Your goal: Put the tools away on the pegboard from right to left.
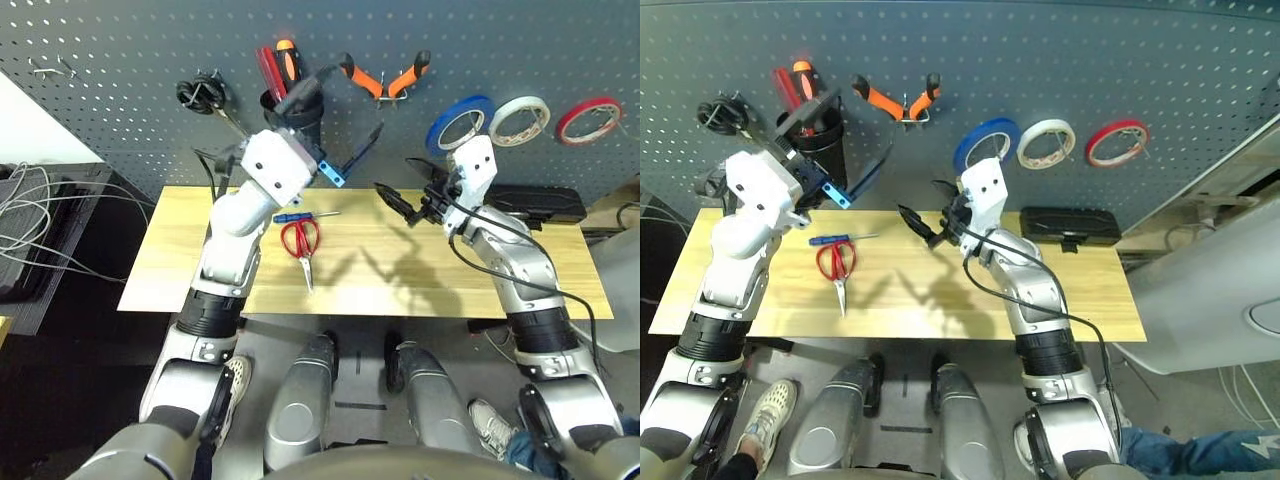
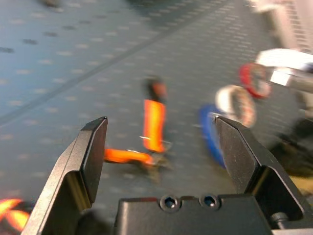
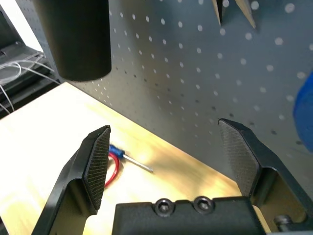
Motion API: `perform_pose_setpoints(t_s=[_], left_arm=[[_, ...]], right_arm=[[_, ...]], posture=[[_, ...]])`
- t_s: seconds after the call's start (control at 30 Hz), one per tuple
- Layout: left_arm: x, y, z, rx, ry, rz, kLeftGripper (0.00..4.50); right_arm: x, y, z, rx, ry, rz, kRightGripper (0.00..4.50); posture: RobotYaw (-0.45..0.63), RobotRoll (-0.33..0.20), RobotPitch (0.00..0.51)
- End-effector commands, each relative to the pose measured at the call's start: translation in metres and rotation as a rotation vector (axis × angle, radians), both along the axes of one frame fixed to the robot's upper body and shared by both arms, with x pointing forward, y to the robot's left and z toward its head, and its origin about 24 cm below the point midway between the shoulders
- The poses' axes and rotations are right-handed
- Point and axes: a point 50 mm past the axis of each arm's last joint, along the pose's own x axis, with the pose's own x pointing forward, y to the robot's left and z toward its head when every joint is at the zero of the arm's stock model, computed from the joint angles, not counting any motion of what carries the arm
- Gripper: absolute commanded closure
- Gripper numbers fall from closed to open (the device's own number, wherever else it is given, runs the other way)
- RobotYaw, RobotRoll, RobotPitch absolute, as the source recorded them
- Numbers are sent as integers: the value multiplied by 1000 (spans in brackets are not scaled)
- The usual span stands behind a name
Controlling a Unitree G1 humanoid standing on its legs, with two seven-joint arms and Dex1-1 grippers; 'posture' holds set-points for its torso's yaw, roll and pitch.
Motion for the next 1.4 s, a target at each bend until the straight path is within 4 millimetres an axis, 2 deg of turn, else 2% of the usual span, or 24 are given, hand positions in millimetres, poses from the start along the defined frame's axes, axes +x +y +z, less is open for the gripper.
perform_pose_setpoints(t_s=[0.03, 0.13, 0.33, 0.63, 0.93, 1.1, 1.2, 1.4], left_arm=[[-7, -8, -10, 43, 23, -42, 17], [-8, -12, -21, 58, 74, -57, 17], [-11, -17, -61, 187, 269, -93, 17], [-4, -8, -103, 319, 491, -47, 17], [10, 11, -150, 399, 771, 149, 17], [22, 20, -162, 435, 866, 249, 17], [35, 32, -168, 425, 920, 365, 17], [55, 47, -167, 365, 943, 534, 17]], right_arm=[[-5, -5, -7, -17, 31, -3, 0], [-7, -9, -11, -25, 45, -16, 0], [-8, -14, -17, -35, 67, -35, 0], [-7, -33, -30, -101, 127, -130, 0], [-9, -58, -40, -172, 172, -227, 0], [-12, -62, -44, -185, 199, -239, 0], [-14, -60, -45, -185, 207, -239, 0], [-17, -56, -47, -181, 218, -231, 0]], posture=[[130, 0, 249], [129, 0, 250], [127, 0, 251], [118, 0, 251], [113, 0, 250], [110, 0, 256], [103, 0, 265], [100, 0, 271]])
